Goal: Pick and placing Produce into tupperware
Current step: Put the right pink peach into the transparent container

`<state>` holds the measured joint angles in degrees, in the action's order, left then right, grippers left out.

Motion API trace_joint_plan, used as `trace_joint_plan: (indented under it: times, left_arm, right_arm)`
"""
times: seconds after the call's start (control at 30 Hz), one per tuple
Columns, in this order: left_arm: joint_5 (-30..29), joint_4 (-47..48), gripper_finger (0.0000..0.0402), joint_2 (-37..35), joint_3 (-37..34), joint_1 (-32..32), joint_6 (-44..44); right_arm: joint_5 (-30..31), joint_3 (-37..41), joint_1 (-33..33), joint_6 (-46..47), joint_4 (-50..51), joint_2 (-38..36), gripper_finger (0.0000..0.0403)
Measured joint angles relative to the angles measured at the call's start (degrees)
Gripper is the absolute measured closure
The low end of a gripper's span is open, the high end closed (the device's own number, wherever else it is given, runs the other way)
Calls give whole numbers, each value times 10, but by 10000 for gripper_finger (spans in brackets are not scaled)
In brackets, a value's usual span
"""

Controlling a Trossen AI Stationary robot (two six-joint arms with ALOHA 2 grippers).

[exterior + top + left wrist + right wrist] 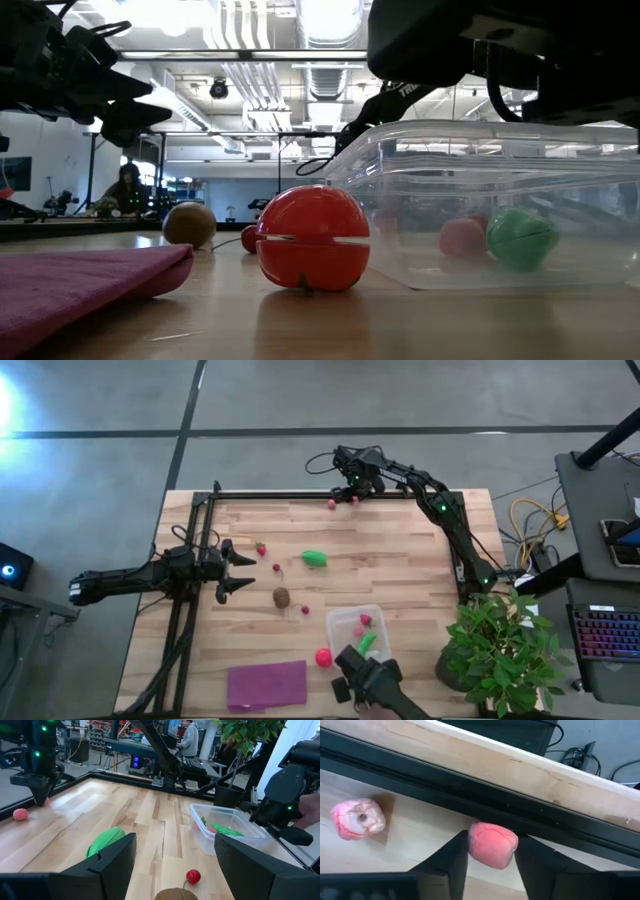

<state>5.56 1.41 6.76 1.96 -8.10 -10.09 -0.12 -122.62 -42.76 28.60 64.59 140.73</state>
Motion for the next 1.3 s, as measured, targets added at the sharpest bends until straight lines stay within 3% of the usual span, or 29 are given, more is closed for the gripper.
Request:
trace_joint_plan:
  times: [0.27, 0.5, 1.07, 1.3]
  left_arm:
    - [0, 0, 146, 1, 0, 0, 0]
    - [0, 0, 146, 1, 0, 0, 0]
    - [0, 0, 146, 3, 0, 0, 0]
    - [0, 0, 146, 3, 0, 0, 0]
  right_arm:
    - [-1, -20, 1, -10, 11, 0, 324]
    - [-2, -48, 23, -49, 43, -26, 307]
    - [3, -56, 132, -155, 53, -154, 310]
    - [35, -43, 204, -153, 180, -178, 310]
